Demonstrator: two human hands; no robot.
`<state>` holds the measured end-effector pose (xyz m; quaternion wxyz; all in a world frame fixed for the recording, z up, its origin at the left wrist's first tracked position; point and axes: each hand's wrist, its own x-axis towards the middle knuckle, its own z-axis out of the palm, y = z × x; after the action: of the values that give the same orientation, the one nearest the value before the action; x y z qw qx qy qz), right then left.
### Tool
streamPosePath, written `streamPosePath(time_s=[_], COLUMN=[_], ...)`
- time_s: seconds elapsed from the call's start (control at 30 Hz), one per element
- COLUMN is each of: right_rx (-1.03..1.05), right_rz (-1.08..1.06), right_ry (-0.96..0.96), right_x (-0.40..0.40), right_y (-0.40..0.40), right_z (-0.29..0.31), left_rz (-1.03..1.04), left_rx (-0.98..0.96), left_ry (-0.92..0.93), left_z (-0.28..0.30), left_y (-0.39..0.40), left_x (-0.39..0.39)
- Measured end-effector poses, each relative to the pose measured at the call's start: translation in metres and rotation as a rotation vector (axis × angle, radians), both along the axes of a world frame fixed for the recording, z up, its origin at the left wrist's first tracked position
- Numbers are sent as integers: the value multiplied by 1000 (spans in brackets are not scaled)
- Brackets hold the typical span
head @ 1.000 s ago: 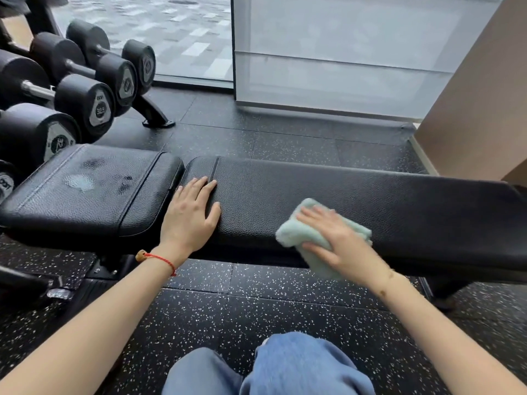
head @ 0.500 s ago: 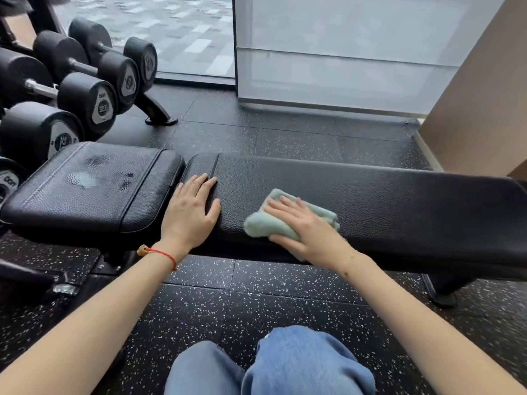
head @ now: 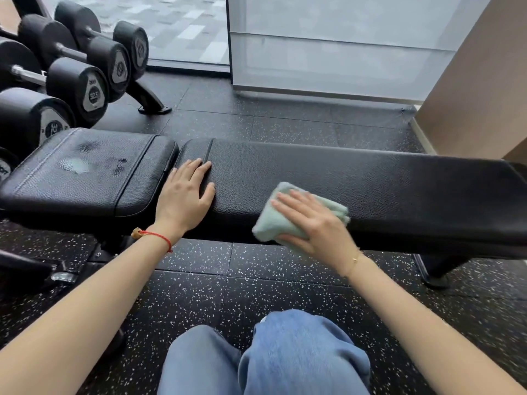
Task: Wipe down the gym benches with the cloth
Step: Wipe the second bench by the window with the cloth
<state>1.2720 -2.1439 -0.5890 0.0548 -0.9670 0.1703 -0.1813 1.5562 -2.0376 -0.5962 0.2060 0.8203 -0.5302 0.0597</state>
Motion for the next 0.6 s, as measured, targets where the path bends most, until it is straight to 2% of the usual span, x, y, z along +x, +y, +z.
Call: streamPosePath(time_s=[0.1, 0.17, 0.27, 0.43, 0.53, 0.6], right_rx=[50, 67, 62, -9, -30, 30], right_rz=[-177, -224, -154, -6, 24, -23], right_ry=[-74, -46, 33, 61, 51, 29], right_x=[-69, -82, -41, 47, 21, -16], right_y=[-23, -30, -22, 12, 5, -15], right_z=[0, 5, 14, 7, 8, 8], left_rz=[9, 20, 28, 17, 9, 6], left_rx=[-12, -21, -16, -18, -13, -9], left_ry=[9, 5, 6, 19, 29, 30], left_z=[-1, -1, 1, 2, 1, 1], left_y=[-1, -3, -3, -2, -1, -1], left_x=[0, -2, -6, -4, -2, -1])
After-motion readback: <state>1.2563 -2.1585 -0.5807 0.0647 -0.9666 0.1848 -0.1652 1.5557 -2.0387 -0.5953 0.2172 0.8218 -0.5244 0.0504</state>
